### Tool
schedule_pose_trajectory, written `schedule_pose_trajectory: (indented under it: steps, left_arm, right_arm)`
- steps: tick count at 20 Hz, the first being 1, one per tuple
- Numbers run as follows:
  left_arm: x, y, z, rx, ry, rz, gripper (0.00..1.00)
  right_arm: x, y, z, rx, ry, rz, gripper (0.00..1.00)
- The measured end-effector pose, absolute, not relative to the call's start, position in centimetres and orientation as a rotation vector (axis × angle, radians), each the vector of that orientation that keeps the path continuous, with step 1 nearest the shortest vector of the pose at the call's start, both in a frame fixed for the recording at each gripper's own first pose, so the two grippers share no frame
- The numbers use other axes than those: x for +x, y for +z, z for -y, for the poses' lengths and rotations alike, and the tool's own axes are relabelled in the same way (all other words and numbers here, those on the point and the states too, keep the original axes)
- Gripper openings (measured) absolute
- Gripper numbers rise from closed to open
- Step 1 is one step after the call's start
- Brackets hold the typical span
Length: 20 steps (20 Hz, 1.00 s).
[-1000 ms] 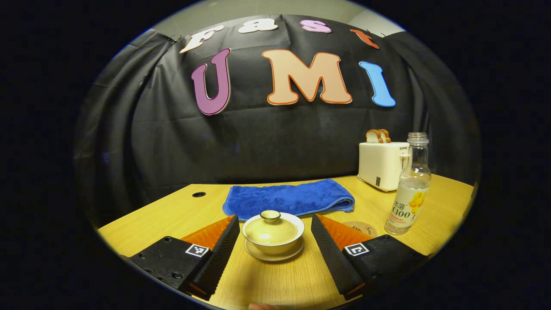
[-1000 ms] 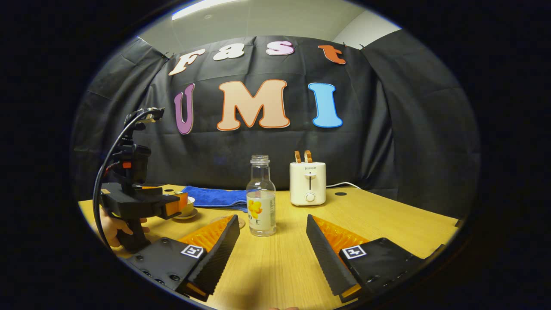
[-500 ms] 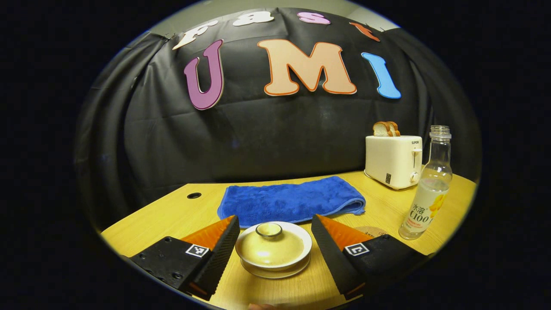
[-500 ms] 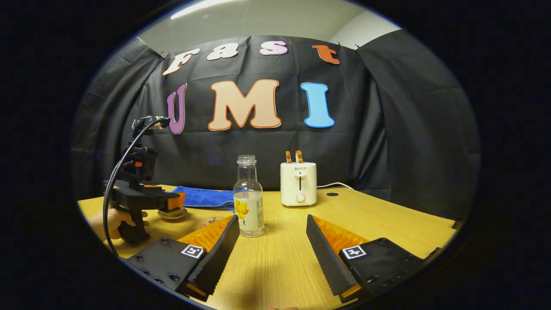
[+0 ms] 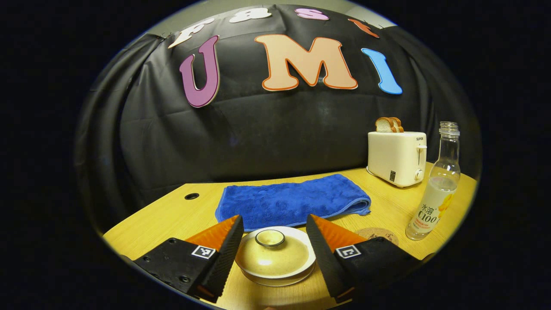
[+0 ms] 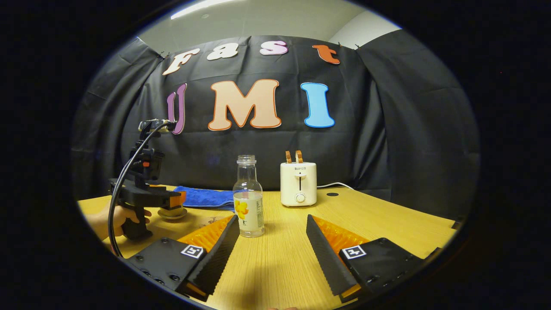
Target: Open the teacup lid with one hand, grasp the water bottle and pour water into the teacup with the other hand; after pouring, place the water bottle on the coaster and then close the teacup lid.
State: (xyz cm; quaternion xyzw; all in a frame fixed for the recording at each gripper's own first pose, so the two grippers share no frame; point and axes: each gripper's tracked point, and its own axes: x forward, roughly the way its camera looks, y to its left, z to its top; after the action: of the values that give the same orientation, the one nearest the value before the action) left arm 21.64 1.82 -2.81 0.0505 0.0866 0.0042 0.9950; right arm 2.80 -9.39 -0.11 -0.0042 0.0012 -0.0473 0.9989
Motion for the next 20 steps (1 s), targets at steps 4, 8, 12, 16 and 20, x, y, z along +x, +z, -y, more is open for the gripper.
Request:
schedule_pose_trajectory:
  steps: [4, 8, 12, 16, 20]
  left_arm:
    - [21.8, -3.0, -1.7, 0.124, 0.005, -0.188, 0.63]
    - [21.8, -3.0, -2.0, 0.131, 0.02, -0.187, 0.46]
    - [21.7, -3.0, -2.5, 0.15, 0.035, -0.189, 0.32]
    - [21.7, -2.8, -2.4, 0.13, 0.007, -0.175, 0.28]
    - [21.5, -2.5, -2.9, 0.119, 0.028, -0.156, 0.25]
  right_arm:
    - [2.8, 0.0, 9.4, -0.009, -0.092, -0.002, 0.96]
    - [2.9, -0.1, 9.6, -0.008, -0.094, -0.003, 0.99]
    - [2.8, -0.1, 9.5, -0.008, -0.095, -0.003, 0.99]
    - [2.9, -0.1, 9.5, -0.009, -0.095, -0.002, 0.96]
    - [2.8, -0.1, 9.6, -0.009, -0.097, -0.001, 0.96]
